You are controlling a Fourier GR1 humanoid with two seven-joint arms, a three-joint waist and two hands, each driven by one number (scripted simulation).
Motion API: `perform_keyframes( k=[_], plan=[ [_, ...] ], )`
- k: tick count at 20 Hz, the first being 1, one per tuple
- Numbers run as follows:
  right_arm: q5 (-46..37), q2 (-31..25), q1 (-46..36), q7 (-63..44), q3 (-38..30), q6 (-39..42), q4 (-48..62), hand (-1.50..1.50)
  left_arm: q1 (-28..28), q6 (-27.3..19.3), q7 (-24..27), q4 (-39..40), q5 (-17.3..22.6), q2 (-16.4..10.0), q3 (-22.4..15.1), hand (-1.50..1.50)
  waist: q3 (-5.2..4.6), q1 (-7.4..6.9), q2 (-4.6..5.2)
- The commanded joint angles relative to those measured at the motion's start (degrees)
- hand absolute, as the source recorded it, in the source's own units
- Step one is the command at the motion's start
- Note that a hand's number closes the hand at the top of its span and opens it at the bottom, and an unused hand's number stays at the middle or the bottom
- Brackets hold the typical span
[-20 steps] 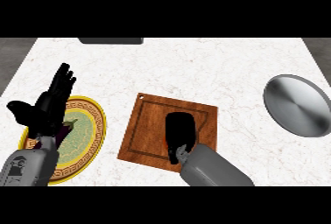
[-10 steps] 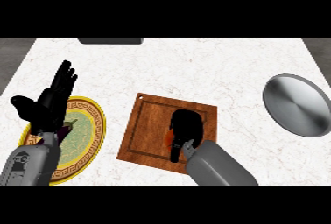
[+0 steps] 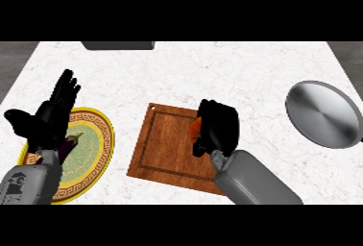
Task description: Pick the tomato from the cutting board and place it in the pan
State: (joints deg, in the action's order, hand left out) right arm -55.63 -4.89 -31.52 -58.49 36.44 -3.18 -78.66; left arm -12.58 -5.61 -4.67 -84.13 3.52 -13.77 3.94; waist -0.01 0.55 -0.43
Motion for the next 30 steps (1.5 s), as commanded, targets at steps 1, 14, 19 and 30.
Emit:
perform_keyframes(
  k=[1, 14, 19, 30],
  plan=[
    [-6.4, -3.0, 0.6, -4.7, -1.2, -2.7, -9.1, 1.50, 1.6, -0.9, 0.7, -0.7, -1.3, 1.1, -1.0, 0.00, 0.00, 0.34, -0.02],
    [1.1, -10.7, 7.0, 6.1, -26.2, -10.8, -22.0, 1.50, -0.7, -0.9, 0.6, 0.5, -1.6, 1.9, -0.7, 0.00, 0.07, 0.16, 0.41],
    [8.6, -17.7, 10.4, 18.4, -36.3, -12.1, -13.2, 1.50, -1.4, -0.1, 1.4, 1.2, -1.4, 1.9, -0.1, 0.00, 0.04, -0.37, 0.49],
    [10.8, -27.5, 3.5, 43.8, -49.3, -25.2, 26.6, 1.50, -2.4, 1.4, 1.0, 2.3, -0.7, 1.7, 0.3, 0.00, 0.12, -1.96, 1.18]
  ],
)
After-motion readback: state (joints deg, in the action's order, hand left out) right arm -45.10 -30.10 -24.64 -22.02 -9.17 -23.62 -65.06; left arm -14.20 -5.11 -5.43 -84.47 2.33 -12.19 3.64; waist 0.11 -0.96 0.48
